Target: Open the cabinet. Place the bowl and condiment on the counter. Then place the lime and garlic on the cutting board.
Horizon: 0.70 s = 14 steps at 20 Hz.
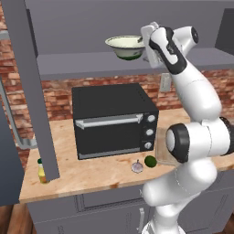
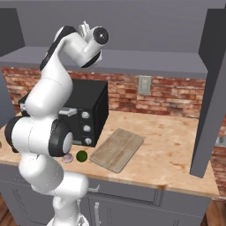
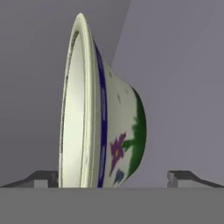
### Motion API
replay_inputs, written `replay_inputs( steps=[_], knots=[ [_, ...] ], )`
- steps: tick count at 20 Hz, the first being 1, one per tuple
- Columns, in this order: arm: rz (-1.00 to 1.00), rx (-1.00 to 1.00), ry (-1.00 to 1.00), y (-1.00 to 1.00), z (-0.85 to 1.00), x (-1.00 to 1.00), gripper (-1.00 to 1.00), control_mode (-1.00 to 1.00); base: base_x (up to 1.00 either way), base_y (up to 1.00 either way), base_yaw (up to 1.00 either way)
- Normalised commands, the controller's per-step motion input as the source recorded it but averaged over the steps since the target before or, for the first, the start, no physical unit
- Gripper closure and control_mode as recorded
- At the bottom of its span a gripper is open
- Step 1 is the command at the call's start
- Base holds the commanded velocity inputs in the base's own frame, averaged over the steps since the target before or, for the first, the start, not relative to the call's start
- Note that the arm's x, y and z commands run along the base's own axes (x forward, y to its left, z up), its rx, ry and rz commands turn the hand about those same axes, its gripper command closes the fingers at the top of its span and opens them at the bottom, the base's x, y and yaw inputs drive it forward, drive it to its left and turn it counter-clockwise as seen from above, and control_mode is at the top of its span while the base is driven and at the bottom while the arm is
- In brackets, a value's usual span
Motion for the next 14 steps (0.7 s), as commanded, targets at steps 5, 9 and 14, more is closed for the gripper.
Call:
replay_inputs(
  steps=[5,9,14],
  knots=[
    [0.0,0.0,0.04,0.07,-0.06,0.35,-1.0,-1.0,0.0,0.0,0.0],
    [0.0,0.0,0.05,0.07,-0.15,0.29,-1.0,-1.0,0.0,0.0,0.0],
    [0.0,0.0,0.03,0.08,-0.07,0.21,1.0,-1.0,0.0,0.0,0.0]
  ],
)
